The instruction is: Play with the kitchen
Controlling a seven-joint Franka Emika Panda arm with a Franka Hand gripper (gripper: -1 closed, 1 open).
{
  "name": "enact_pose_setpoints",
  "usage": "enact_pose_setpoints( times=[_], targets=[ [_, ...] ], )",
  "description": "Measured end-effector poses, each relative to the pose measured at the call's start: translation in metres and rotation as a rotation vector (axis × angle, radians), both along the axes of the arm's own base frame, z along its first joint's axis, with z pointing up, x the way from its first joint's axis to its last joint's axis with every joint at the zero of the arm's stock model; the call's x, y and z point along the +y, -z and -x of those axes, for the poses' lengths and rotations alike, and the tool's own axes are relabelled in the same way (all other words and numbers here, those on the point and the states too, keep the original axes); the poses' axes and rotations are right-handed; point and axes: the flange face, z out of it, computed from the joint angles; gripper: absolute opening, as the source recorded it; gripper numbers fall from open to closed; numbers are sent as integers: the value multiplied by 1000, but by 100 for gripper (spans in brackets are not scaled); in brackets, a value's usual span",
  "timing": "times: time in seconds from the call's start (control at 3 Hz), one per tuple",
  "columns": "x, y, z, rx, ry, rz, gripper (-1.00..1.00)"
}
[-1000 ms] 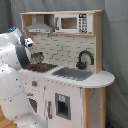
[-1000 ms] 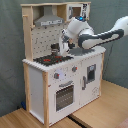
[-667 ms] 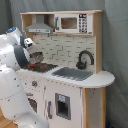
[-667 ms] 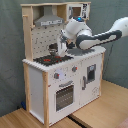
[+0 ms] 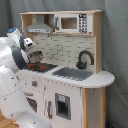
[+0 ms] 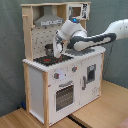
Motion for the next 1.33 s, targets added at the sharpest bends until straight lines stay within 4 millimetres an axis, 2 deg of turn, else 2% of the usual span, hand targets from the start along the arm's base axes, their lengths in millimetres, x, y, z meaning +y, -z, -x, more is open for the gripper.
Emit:
enact_pose_setpoints(
  times=[1.0, 1.33],
  targets=[
    [31, 5, -28, 8, -27, -8, -100],
    [39, 0, -29, 33, -42, -12, -100]
  ],
)
